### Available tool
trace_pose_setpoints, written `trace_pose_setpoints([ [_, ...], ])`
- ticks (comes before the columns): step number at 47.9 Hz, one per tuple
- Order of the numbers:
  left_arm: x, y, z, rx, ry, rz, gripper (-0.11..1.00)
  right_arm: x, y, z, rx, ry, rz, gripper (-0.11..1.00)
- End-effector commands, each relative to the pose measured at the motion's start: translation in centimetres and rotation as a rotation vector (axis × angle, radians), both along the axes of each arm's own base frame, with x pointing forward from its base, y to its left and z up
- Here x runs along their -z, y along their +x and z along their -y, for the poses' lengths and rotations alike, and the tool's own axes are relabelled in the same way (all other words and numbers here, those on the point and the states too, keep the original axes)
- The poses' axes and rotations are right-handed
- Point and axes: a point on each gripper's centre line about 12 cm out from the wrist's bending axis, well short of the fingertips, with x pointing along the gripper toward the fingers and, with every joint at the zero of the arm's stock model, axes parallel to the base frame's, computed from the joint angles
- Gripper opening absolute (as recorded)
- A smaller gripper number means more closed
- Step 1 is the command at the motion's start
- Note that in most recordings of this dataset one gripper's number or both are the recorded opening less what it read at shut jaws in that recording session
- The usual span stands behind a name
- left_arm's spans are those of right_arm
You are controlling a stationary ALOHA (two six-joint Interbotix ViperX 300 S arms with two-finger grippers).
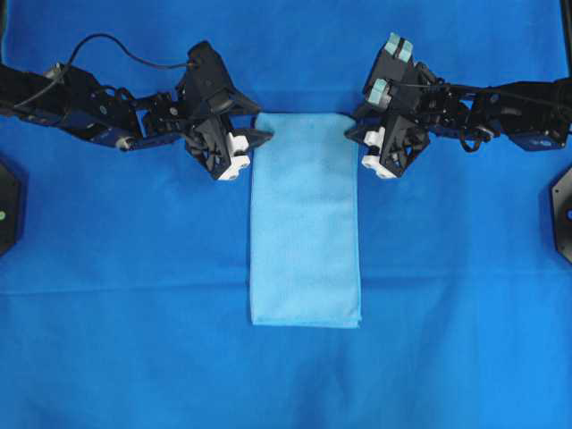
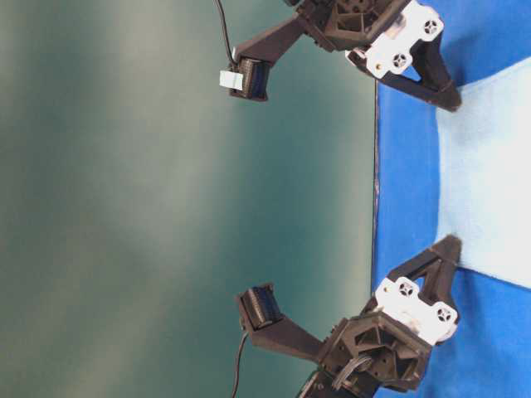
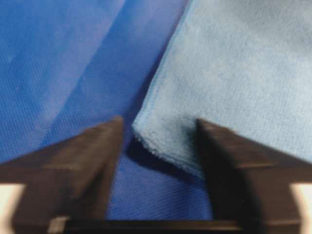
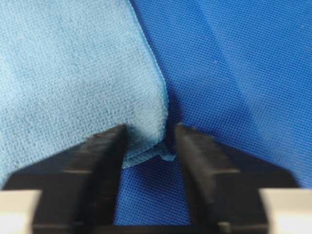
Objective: Fold a vertical towel.
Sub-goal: 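Pinch the towel's top left and right corners with both grippers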
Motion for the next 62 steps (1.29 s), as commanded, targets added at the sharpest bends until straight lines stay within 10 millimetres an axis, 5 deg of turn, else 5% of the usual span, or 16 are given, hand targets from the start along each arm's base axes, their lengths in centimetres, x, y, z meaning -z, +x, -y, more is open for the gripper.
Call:
trace_pose_setpoints([
  [1,-0.8,0.5,-0.2,-0.001,0.009,0.026,0.36,-0.7,0.4,0.2,-0.007,-0.016,0.020,0.34],
  [5,-0.8,0.6,0.1,0.013,0.018,0.025,0.14,-0.6,0.4,0.1,-0.020,-0.021,0.015,0.08],
  [8,-0.8,0.7,0.3,0.018,0.018,0.025,0.02,-0.6,0.4,0.0,-0.023,-0.022,0.014,0.02],
  [21,-1.6,0.6,0.3,0.018,0.023,0.033,0.02,-0.9,0.4,0.3,-0.010,-0.020,0.025,0.02],
  [45,-4.4,0.1,-5.6,-0.090,0.109,0.088,0.02,-3.5,-0.5,4.8,0.089,-0.083,0.090,0.02],
  [62,-5.0,0.2,-5.5,-0.079,0.126,0.098,0.02,-4.4,-0.3,5.5,0.086,-0.113,0.101,0.02],
])
